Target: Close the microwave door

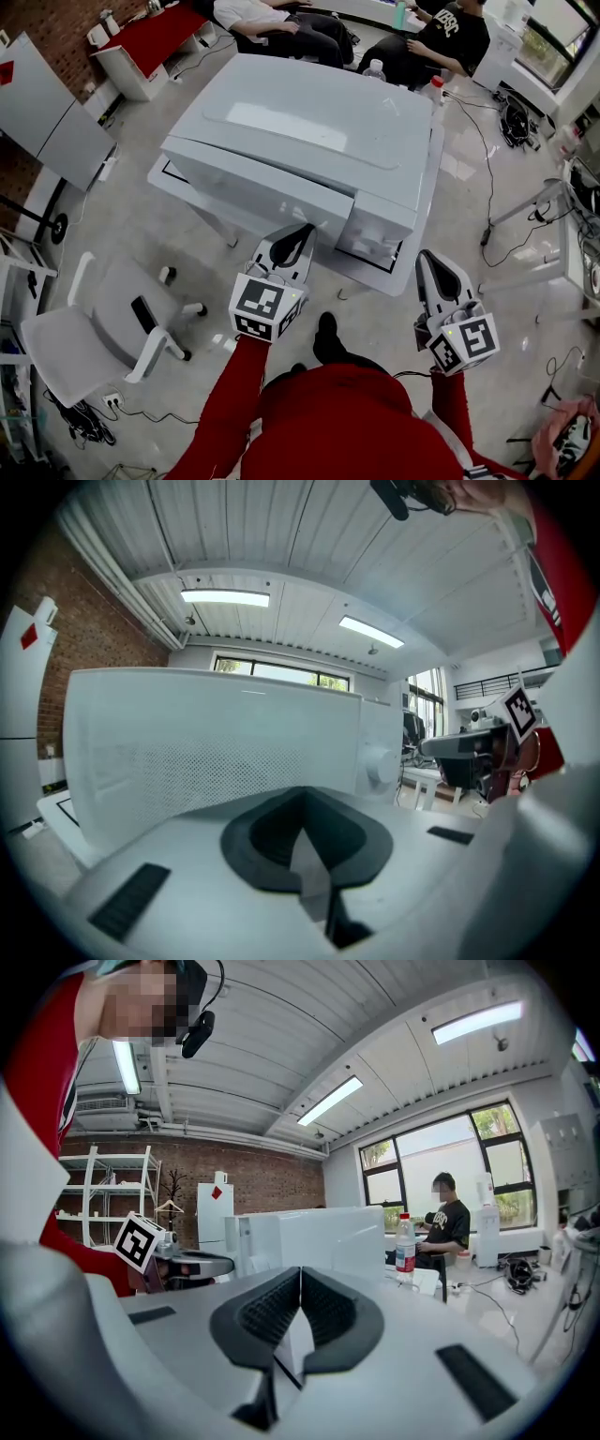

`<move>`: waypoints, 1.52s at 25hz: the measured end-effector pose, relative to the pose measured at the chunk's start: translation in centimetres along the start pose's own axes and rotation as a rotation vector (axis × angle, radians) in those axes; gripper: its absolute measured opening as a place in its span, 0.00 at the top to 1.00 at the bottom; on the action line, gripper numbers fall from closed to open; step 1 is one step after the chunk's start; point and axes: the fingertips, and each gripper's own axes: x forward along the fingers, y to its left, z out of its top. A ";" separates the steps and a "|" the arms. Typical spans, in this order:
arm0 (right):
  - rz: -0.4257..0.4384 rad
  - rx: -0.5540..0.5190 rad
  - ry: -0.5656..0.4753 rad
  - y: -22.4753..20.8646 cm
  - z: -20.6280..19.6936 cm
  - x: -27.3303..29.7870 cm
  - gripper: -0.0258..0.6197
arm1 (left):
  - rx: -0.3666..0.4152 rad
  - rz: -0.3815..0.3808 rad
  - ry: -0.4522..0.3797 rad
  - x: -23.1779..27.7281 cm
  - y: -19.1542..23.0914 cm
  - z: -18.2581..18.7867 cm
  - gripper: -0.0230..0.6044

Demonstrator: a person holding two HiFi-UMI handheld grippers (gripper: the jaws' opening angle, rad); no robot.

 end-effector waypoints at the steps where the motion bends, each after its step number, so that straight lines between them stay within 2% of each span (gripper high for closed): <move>1: 0.001 0.000 0.001 -0.1 -0.1 0.0 0.94 | -0.001 0.005 0.000 0.1 0.0 0.0 0.95; 14: 0.018 -0.008 0.010 -0.6 0.1 0.8 0.94 | -0.034 0.048 -0.016 1.6 0.3 0.4 0.95; 24: 0.040 0.012 0.029 -0.3 -0.8 1.1 0.94 | -0.048 0.054 -0.028 1.4 0.3 0.5 0.95; 28: 0.080 0.012 0.008 0.5 -0.5 1.2 0.94 | -0.057 0.029 -0.058 0.0 -0.2 1.0 0.95; 32: 0.172 -0.003 -0.029 2.5 0.1 1.1 0.94 | 0.003 0.002 -0.082 -3.2 -1.3 1.8 0.95; 35: 0.238 -0.001 -0.049 4.3 0.2 1.1 0.94 | 0.020 0.020 -0.093 -5.6 -1.3 1.9 0.95; 38: 0.269 0.023 -0.063 5.3 0.2 1.4 0.94 | 0.018 0.052 -0.097 -7.4 -0.9 1.7 0.95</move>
